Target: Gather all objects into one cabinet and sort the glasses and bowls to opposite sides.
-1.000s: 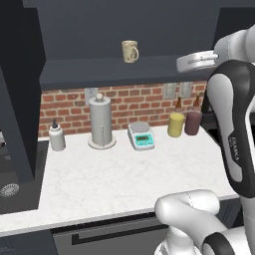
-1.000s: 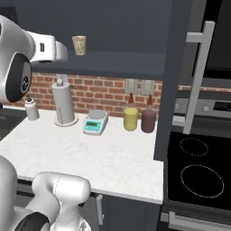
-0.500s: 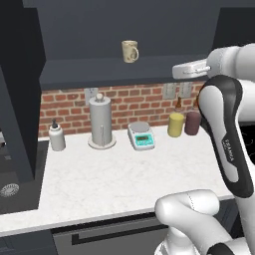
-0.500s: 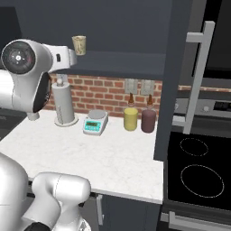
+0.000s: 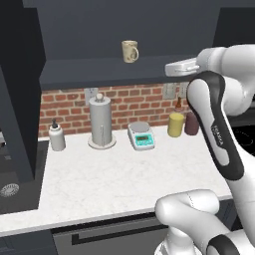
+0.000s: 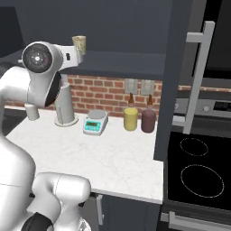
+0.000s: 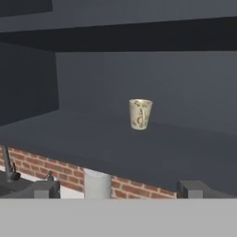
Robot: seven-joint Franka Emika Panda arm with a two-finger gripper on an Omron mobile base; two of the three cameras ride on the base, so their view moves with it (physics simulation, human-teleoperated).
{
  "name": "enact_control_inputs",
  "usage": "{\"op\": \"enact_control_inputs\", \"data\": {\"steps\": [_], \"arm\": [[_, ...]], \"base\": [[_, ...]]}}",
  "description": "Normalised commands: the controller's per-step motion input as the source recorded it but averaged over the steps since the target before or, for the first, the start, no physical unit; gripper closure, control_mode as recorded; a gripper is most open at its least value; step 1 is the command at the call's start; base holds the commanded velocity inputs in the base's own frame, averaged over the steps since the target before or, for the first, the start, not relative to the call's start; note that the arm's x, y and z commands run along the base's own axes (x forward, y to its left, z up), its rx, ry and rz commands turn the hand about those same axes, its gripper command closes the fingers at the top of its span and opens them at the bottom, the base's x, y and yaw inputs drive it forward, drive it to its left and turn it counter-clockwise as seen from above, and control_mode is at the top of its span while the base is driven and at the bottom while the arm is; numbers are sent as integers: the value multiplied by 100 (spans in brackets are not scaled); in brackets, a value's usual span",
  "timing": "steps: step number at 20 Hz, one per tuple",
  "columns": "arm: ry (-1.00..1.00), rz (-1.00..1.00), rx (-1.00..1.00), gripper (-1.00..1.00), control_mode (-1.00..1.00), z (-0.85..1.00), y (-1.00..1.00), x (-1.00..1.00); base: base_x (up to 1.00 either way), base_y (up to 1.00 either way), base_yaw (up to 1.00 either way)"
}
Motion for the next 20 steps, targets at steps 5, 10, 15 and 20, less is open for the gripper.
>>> {"op": "enact_control_inputs", "data": {"steps": [5,10,15,20], "arm": [[0,0,0,-100,-100,-5,0,41],[0,0,0,-100,-100,0,1,31],[0,0,0,-100,-100,0,3,24],[0,0,0,-100,-100,0,4,20]], "base": [[0,0,0],[0,0,0],[0,0,0],[0,0,0]]}}
